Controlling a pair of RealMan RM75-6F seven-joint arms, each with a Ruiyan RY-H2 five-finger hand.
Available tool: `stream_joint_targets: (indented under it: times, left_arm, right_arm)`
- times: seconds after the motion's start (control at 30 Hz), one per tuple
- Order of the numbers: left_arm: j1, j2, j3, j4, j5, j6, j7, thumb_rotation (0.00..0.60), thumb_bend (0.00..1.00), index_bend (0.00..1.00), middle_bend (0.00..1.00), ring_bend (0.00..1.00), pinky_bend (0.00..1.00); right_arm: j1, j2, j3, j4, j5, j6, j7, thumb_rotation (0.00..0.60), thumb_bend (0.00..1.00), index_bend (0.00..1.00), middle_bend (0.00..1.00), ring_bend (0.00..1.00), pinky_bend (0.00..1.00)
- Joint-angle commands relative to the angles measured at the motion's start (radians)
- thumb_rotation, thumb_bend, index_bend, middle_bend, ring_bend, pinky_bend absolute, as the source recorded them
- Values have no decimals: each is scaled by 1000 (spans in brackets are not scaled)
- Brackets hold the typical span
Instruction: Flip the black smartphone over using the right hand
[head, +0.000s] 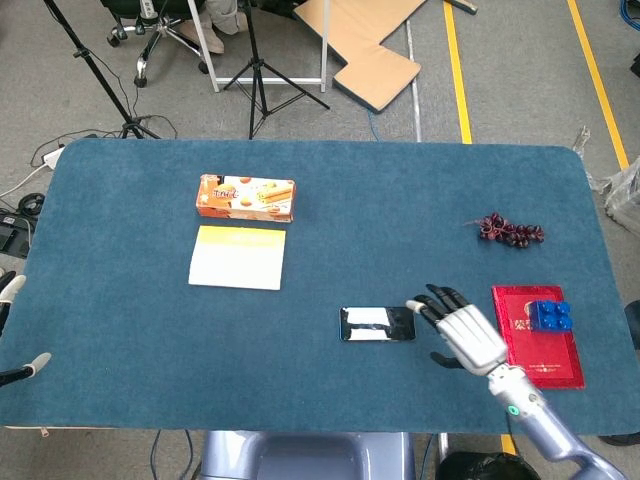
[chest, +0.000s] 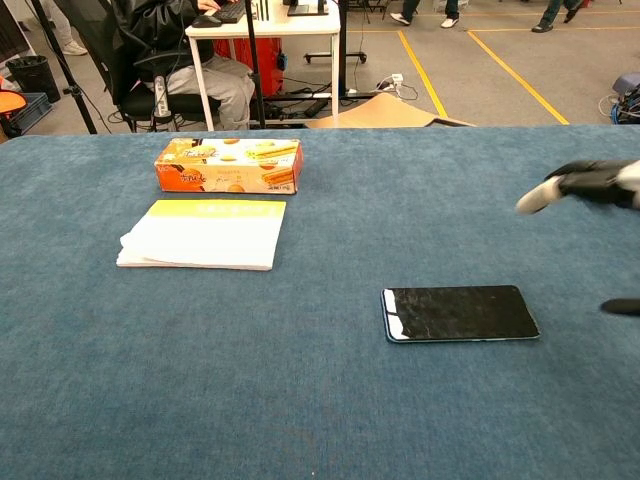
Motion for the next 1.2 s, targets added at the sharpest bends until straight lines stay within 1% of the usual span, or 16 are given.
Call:
stream_joint_targets:
  times: [0.03,0.17,0.33,0.5,0.63,0.87,1.2]
  left_arm:
    - [-4,-5,-3,4,-14,-12,9,600,0,0,0,0,0]
    - [-10,-12,-6,9,-33,-28,24,600,0,0,0,0,0]
    - [-15,-19,-9,11,-47,-40,40,600,0,0,0,0,0]
    - [-20,-26,-10,12,-54,-49,54,600,0,0,0,0,0]
    - [-23,-28,-12,12,-62,-56,59,600,0,0,0,0,0]
    - [-28,-33,-12,12,-69,-64,71,600,0,0,0,0,0]
    - [-31,-38,-9,10,-73,-72,85,600,0,0,0,0,0]
  right_arm:
    - [51,-86,2,66,24,-79,-42,600,106,217,196,91,176]
    - [81,-145,8,92,50,-113,-94,600,108,221,199,97,187]
    - [117,-211,28,122,99,-156,-154,600,108,221,203,105,201]
    - [145,-280,42,175,147,-181,-226,600,117,222,207,111,208]
    - [153,-308,34,208,152,-174,-256,600,137,234,219,119,208]
    - [152,-346,9,262,153,-145,-256,600,166,247,228,126,208]
    - [165,-391,-18,332,138,-125,-255,600,167,248,232,129,207]
